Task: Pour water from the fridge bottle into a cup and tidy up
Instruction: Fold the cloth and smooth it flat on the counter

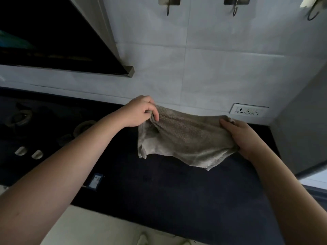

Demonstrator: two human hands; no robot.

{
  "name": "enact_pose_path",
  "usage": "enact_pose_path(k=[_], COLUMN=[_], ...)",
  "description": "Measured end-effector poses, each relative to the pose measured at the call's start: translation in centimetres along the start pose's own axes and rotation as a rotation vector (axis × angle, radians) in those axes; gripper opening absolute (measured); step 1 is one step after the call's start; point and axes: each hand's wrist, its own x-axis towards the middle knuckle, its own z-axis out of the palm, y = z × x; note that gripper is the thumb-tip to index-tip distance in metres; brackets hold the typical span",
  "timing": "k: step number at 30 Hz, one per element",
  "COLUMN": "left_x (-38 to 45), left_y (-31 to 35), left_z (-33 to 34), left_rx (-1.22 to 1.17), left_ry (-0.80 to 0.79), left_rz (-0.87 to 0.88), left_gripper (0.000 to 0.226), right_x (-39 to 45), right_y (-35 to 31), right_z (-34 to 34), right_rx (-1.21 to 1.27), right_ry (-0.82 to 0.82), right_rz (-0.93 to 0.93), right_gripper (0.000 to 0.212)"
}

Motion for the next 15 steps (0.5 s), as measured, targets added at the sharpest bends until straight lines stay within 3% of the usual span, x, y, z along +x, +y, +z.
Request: enact_pose_path(k=[6, 15], left_x=[3.6, 6.8], left_y=[-2.6, -6.4], left_z=[-0.2, -1.5], left_rx=[0.301, 0.277], left_ry=[-0.059, -0.158], left_rz=[0.077, 0.165], left_gripper=[0.035, 0.026], right_x=[2.2, 4.9], right_y=[0.5, -1.4], right_z=[0.8, 1.2], right_rx=[-0.308, -0.656], right_ry=[0.096, 0.204], right_rz=[-0.135, -0.238], right_gripper=[0.034, 0.04])
